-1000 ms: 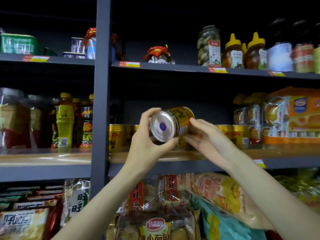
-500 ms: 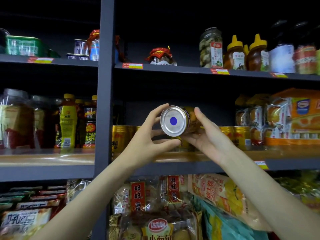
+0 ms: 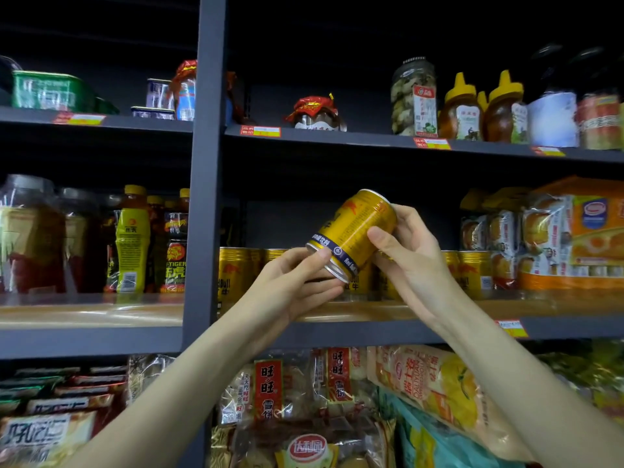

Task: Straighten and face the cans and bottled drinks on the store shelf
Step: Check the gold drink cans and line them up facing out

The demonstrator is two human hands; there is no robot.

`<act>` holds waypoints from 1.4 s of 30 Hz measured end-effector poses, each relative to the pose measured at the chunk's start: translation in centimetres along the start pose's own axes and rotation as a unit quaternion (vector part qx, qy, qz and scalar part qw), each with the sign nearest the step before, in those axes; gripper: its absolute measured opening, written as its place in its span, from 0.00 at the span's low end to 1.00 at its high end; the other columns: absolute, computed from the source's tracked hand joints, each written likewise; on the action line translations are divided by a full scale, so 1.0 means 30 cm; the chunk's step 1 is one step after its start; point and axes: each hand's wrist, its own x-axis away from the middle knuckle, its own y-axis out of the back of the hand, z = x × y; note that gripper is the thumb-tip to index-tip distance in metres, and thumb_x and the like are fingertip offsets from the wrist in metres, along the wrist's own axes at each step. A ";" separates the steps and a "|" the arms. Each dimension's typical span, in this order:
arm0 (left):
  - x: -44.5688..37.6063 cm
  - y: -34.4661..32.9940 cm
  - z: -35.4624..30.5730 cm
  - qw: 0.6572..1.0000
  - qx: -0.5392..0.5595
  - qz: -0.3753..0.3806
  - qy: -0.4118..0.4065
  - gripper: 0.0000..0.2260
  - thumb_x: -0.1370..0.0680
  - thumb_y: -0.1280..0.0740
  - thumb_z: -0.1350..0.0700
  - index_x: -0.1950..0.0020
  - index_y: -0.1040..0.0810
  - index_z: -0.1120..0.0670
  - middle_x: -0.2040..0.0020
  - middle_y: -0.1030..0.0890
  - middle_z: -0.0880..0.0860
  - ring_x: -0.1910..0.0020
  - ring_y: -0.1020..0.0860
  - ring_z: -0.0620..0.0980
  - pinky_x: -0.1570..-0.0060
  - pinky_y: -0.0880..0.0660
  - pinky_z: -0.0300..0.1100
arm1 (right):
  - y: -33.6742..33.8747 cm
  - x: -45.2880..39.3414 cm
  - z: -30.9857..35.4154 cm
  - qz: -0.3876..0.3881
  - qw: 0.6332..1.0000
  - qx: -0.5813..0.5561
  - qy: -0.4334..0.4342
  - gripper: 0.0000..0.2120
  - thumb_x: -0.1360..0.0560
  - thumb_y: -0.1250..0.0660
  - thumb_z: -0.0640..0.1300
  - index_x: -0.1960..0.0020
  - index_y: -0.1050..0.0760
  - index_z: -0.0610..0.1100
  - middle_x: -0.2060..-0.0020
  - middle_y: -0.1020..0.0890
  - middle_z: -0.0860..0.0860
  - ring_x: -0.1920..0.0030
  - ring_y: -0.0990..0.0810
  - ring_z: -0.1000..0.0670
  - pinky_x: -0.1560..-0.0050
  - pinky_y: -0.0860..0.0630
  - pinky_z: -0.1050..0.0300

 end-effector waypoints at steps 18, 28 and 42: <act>-0.034 0.094 0.051 0.759 -0.535 -0.019 -0.371 0.31 0.30 0.27 0.63 0.34 0.36 0.43 0.32 0.37 0.43 0.30 0.37 0.44 0.39 0.28 0.37 | 0.019 0.006 -0.016 -0.008 0.986 -0.064 -0.153 0.22 0.34 0.31 0.45 0.41 0.28 0.43 0.49 0.20 0.43 0.48 0.18 0.44 0.52 0.19 0.48; -0.052 0.070 0.047 0.919 -0.310 0.009 -0.244 0.19 0.33 0.26 0.59 0.46 0.28 0.48 0.43 0.25 0.45 0.41 0.24 0.42 0.52 0.23 0.35 | 0.037 0.016 -0.030 -0.001 0.993 -0.105 -0.058 0.35 0.42 0.25 0.39 0.37 0.30 0.49 0.49 0.18 0.48 0.47 0.18 0.50 0.51 0.21 0.60; -0.098 0.140 0.040 0.790 -0.501 -0.120 -0.332 0.12 0.25 0.35 0.65 0.49 0.22 0.50 0.49 0.22 0.42 0.47 0.26 0.32 0.48 0.33 0.23 | 0.075 0.008 -0.010 0.043 0.863 0.440 0.244 0.40 0.36 0.21 0.43 0.35 0.40 0.60 0.38 0.27 0.59 0.36 0.29 0.61 0.37 0.33 0.70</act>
